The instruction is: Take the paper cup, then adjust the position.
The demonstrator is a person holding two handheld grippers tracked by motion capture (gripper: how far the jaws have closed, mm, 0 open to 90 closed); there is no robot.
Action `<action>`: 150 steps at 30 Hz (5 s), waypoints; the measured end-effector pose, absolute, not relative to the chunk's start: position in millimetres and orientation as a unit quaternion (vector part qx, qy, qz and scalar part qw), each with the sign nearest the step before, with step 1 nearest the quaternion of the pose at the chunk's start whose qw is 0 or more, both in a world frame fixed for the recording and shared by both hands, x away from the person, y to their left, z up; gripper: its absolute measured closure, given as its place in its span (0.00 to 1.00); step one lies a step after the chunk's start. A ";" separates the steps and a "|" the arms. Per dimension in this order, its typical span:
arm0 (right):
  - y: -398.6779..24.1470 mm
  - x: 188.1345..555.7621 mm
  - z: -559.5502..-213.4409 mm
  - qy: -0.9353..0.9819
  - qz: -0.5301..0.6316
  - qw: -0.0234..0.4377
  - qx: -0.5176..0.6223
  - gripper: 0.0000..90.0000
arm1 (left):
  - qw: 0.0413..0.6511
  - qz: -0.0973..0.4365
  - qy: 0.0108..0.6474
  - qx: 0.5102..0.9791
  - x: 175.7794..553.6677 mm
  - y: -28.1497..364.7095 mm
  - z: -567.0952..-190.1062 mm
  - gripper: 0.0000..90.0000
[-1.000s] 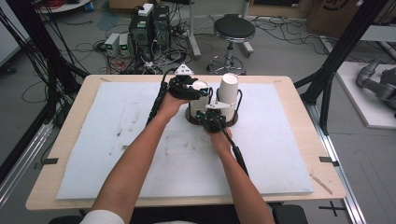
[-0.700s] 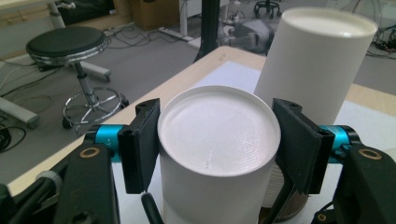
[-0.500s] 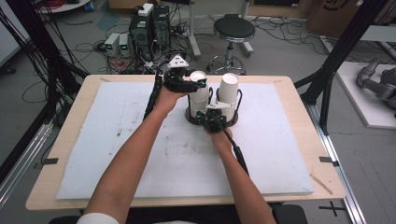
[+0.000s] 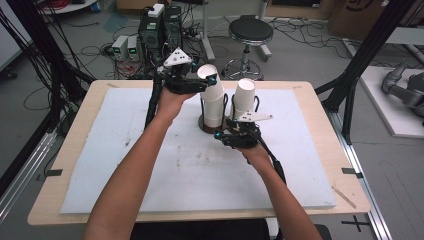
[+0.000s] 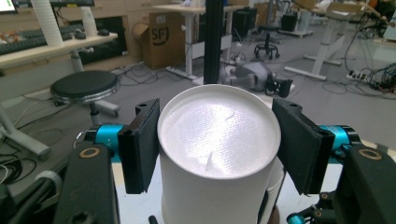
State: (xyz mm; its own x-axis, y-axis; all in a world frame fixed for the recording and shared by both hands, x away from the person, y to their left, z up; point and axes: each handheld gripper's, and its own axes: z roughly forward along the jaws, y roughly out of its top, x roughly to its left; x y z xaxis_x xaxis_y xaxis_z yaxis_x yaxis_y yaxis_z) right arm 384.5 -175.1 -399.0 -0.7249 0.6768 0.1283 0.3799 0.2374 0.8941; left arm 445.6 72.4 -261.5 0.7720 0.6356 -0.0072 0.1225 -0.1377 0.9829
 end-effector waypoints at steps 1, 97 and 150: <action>-179.6 380.8 -398.0 0.775 0.515 0.145 0.337 0.33 | 0.603 0.214 0.260 0.724 440.8 73.2 -258.2 0.39; -186.7 330.6 -399.0 0.802 0.575 0.080 0.139 0.35 | 0.590 0.063 0.150 0.791 334.8 69.9 -343.0 0.29; -178.7 317.5 -400.5 0.828 0.556 0.035 0.057 0.36 | 0.595 -0.002 0.094 0.798 318.9 93.7 -353.6 0.39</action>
State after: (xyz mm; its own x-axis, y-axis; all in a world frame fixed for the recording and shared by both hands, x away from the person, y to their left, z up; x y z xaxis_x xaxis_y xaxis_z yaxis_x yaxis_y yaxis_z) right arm 317.5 -178.7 -400.5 -0.9909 0.1341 0.0059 0.0562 0.3744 0.9256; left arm 318.9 93.7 -353.6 0.9824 0.1466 -0.1154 0.1524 -0.2735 0.9497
